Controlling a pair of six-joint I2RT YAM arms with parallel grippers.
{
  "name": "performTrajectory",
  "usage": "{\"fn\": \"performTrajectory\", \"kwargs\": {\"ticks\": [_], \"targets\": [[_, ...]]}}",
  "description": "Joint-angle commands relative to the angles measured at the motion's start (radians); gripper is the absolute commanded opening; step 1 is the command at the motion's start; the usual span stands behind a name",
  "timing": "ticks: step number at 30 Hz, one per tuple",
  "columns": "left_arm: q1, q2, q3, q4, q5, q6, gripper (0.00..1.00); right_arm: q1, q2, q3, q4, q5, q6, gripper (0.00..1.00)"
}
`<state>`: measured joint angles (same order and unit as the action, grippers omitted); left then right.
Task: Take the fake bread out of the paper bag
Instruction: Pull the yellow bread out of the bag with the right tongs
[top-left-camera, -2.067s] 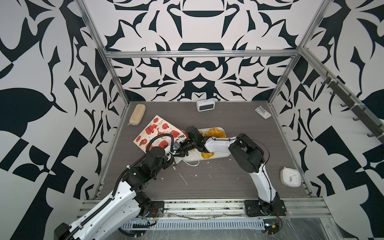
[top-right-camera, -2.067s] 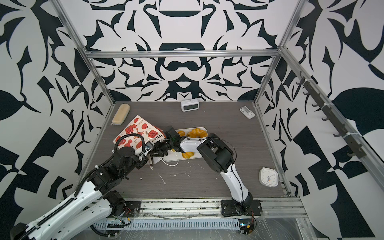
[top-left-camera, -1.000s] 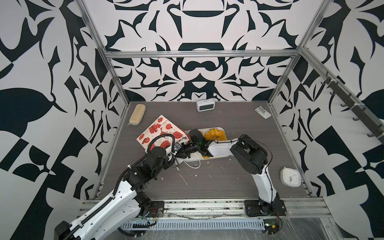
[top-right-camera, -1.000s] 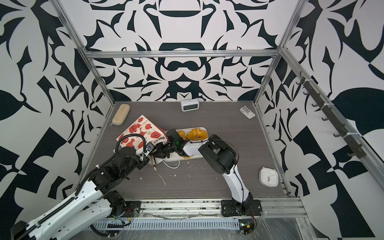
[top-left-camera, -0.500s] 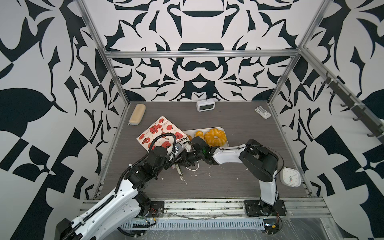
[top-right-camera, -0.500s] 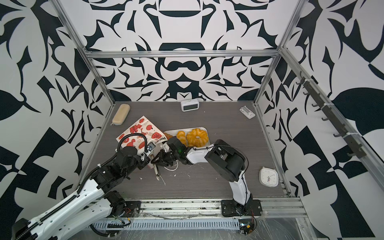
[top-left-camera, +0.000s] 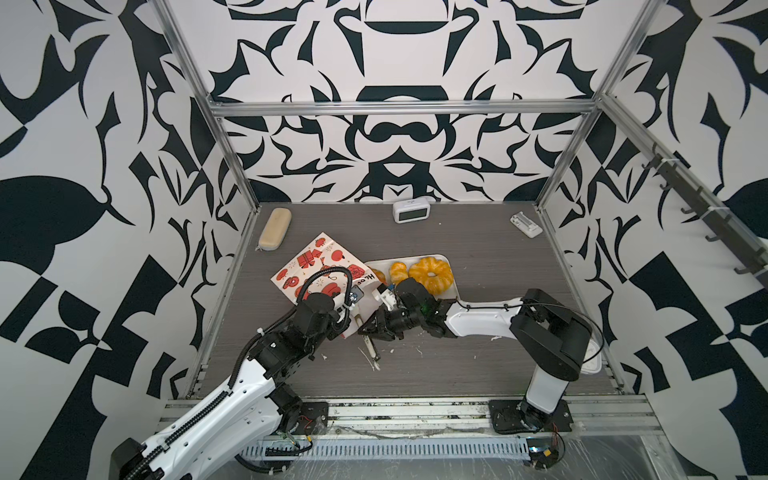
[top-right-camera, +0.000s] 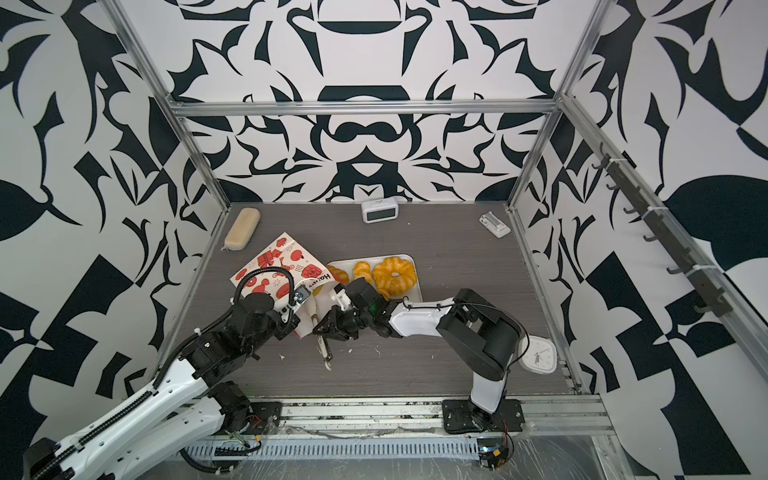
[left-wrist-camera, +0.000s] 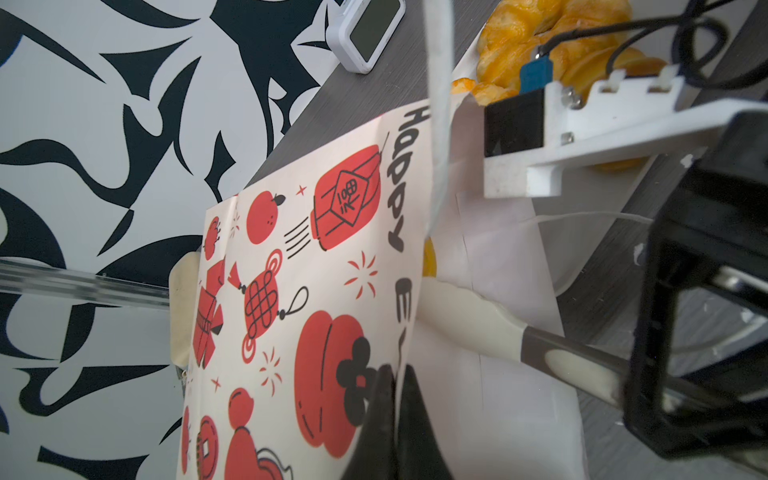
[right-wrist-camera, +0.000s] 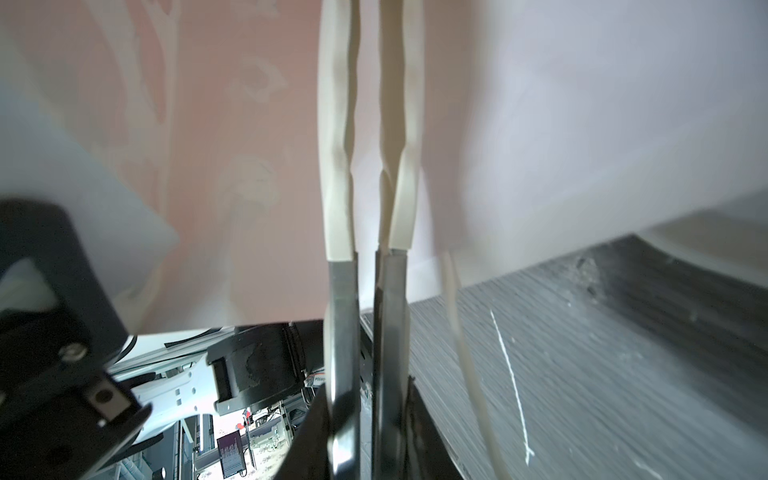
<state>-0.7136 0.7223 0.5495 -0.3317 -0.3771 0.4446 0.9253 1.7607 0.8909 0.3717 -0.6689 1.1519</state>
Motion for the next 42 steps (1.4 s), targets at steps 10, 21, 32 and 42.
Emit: {"fn": "performTrajectory", "kwargs": {"ticks": [10, 21, 32, 42], "targets": [[0.002, 0.045, 0.019, 0.002, -0.043, 0.010, 0.00, 0.000, -0.206, -0.086, -0.064, -0.053, -0.045, 0.00], [0.003, 0.081, 0.038, 0.024, -0.097, -0.021, 0.00, 0.020, -0.393, -0.159, -0.296, -0.078, -0.176, 0.00], [0.015, 0.114, 0.063, 0.019, -0.135, -0.069, 0.00, 0.044, -0.620, -0.253, -0.486, -0.009, -0.230, 0.00], [0.024, 0.102, 0.059, 0.022, -0.130, -0.079, 0.00, 0.007, -0.884, -0.299, -0.656, 0.120, -0.231, 0.00]]}}
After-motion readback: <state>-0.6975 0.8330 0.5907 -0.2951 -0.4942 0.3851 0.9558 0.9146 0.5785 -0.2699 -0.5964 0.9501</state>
